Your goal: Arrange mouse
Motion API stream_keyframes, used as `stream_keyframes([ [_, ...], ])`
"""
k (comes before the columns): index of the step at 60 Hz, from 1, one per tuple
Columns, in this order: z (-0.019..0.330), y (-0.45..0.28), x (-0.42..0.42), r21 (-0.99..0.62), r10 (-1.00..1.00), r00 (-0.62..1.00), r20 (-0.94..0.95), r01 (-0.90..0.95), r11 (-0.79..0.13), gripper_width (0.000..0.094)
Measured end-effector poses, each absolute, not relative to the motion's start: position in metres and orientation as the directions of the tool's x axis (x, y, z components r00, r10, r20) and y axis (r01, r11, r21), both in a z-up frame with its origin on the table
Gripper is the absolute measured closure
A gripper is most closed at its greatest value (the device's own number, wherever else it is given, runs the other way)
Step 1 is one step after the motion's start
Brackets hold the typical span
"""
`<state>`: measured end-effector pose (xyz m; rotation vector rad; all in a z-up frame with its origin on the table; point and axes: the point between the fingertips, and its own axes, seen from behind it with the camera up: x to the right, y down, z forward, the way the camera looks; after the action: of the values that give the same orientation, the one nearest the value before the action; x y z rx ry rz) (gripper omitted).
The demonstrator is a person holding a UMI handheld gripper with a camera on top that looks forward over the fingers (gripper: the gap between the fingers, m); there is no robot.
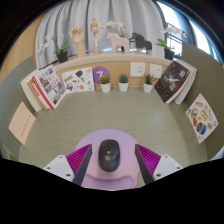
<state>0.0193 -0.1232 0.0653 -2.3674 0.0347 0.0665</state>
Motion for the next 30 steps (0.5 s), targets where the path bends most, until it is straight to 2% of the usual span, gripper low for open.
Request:
stream_keyframes([
  [16, 0.199, -0.182, 0.065, -0.789, -0.036, 0.998, -0.045, -0.057, -0.612, 0.0086],
  [30, 0.262, -0.249, 0.071, -0.835, 0.035, 0.999, -0.033, -0.008, -0.550, 0.0084],
])
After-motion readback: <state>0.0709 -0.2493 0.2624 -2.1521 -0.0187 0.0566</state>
